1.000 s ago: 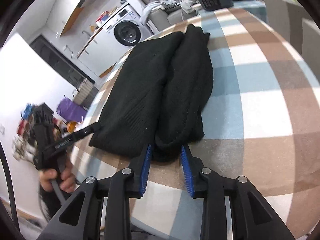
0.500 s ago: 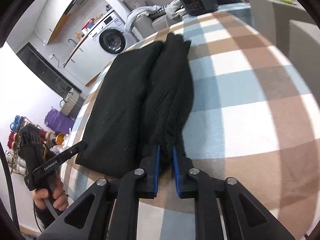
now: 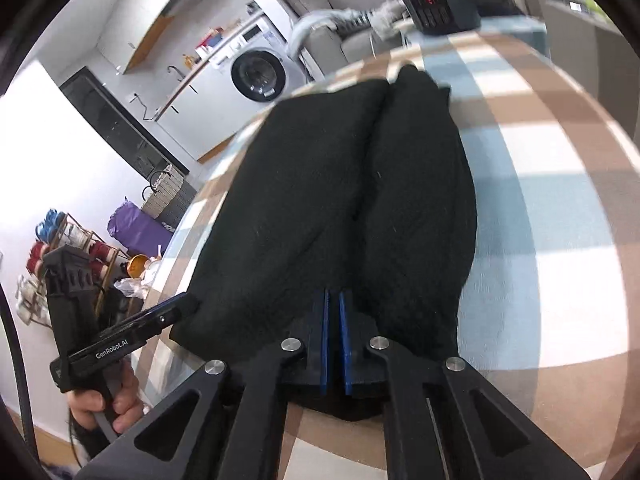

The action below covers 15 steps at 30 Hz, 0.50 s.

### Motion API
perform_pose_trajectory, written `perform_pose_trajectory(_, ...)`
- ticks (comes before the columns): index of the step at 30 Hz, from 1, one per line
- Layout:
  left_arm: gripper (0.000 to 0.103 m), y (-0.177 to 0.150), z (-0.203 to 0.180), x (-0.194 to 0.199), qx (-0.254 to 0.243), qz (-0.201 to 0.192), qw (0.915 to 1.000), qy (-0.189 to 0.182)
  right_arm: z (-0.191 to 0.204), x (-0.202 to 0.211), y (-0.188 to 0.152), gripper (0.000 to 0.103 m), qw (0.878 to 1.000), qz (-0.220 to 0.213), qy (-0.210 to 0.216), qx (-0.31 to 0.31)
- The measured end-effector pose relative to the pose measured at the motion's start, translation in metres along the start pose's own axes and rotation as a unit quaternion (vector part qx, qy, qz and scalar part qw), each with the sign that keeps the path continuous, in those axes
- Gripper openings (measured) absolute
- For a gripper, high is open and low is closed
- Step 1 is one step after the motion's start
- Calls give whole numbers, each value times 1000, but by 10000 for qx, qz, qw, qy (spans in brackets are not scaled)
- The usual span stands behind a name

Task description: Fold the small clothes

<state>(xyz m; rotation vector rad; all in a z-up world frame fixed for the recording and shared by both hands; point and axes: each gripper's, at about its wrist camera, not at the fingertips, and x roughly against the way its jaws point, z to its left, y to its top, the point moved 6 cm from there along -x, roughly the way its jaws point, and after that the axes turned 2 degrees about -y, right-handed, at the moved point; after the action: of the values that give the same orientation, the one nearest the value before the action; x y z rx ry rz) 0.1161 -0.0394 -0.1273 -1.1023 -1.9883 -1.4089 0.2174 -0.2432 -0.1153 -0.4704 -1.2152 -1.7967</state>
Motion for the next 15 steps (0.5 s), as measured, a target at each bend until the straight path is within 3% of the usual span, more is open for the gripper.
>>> perform_pose_trajectory(5, 39, -2, 1, -1, 33, 20, 10000, -9, -15, -9, -9, 5, 9989, 321, -192, -282)
perform_pose_trajectory(11, 39, -6, -4, 3, 8, 20, 10000, -17, -5, 20, -21, 24, 9994, 161, -313, -37)
perform_pose_trajectory(15, 40, -10, -8, 7, -13, 17, 10000, -15, -8, 34, -32, 25, 9988, 78, -479, 83)
